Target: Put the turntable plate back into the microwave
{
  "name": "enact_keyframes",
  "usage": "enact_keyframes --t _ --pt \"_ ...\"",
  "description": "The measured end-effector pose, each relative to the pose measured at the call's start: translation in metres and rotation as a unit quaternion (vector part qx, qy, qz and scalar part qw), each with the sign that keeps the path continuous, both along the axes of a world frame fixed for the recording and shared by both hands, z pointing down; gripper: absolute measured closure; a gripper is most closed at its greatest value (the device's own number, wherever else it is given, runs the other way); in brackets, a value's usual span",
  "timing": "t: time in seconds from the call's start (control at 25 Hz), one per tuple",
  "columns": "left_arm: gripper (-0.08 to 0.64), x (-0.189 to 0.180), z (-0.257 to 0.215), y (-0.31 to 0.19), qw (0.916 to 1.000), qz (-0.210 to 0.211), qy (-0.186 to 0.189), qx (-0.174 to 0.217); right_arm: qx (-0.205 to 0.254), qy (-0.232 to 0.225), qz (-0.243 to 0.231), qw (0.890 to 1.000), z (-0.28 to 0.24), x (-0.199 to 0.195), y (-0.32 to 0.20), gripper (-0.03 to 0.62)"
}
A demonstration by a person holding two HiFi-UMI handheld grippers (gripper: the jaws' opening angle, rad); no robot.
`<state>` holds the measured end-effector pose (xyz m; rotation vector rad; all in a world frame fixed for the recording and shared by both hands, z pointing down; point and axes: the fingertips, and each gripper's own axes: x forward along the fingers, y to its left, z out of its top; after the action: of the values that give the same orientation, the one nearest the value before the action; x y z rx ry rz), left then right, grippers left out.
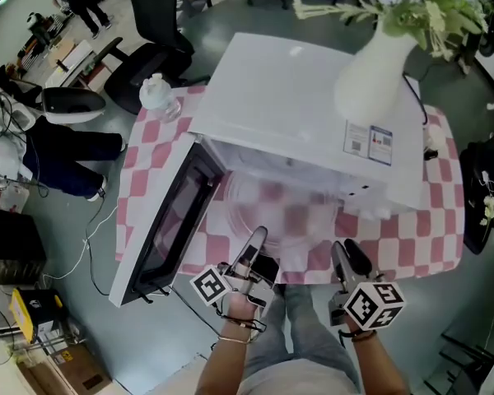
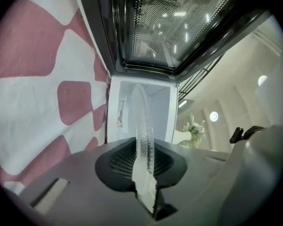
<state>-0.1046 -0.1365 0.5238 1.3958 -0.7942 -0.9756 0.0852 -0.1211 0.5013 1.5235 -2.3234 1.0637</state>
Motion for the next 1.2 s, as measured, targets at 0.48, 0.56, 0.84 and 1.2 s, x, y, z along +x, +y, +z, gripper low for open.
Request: enact_keyframes --t 0.48,0.56,0.84,1.2 --pt "0.523 -0.002 -0.001 -0.005 0.9999 -0.012 -0.008 0.0 0.012 0.113 0.025 0.993 0.003 0.016 -0.002 0.583" --pt "0.523 -0.002 0.0 -0.007 0.9999 -0.012 -0.01 0.0 0.012 0.12 0.022 0.992 0.004 0.015 -0.002 0.583" --pt "0.523 -0.002 -0.001 -0.014 0.9999 -0.006 -0.016 0.003 0.009 0.13 0.023 0.991 0.007 0.014 -0.002 0.583" --pt "0.52 -0.003 -0.001 -0.033 0.9998 -0.009 -0.015 -0.002 0.011 0.138 0.019 0.99 0.009 0.009 -0.007 0.583"
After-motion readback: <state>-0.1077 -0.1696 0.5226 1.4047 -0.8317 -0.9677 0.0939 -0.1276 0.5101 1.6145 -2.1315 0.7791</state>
